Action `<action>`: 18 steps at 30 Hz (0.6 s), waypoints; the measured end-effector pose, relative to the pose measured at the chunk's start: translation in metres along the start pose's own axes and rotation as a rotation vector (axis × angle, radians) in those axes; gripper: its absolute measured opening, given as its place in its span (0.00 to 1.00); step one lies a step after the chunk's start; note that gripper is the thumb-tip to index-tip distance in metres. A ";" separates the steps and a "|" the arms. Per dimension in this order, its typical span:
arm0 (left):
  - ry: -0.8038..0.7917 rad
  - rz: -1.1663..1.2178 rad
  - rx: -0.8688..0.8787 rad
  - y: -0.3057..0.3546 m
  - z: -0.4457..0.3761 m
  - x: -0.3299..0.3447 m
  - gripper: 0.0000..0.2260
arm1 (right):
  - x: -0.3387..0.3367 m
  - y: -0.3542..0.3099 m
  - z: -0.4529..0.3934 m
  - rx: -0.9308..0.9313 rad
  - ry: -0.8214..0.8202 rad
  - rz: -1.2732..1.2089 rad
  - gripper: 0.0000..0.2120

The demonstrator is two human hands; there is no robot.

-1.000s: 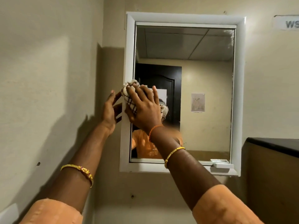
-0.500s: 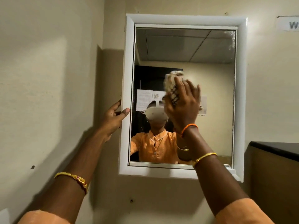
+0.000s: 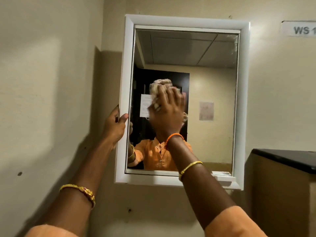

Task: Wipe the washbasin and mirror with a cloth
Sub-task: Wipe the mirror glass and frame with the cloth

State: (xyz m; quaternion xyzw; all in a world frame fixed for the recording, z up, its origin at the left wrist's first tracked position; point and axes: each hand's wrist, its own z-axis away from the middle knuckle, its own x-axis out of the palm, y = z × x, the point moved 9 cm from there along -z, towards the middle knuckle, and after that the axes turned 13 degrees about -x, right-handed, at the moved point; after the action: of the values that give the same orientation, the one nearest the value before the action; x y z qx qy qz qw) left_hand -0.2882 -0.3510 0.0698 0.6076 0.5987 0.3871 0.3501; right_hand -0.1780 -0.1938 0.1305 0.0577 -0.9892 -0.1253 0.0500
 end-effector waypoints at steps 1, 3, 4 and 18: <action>0.014 -0.007 0.017 0.000 0.001 0.001 0.21 | 0.006 -0.011 0.000 -0.075 -0.042 -0.006 0.30; 0.027 0.004 0.010 -0.001 0.003 0.001 0.21 | 0.010 -0.015 -0.001 -0.156 -0.090 -0.012 0.30; 0.034 0.006 0.008 -0.002 0.003 0.000 0.20 | 0.007 -0.012 -0.002 -0.179 -0.097 -0.007 0.30; 0.113 -0.017 0.066 0.001 0.016 0.000 0.21 | -0.097 0.148 0.011 0.222 0.104 0.131 0.31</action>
State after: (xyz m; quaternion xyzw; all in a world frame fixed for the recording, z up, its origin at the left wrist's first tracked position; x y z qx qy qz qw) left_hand -0.2738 -0.3507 0.0639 0.5910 0.6351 0.3976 0.2988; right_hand -0.0986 -0.0369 0.1492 0.0043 -0.9947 -0.0085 0.1028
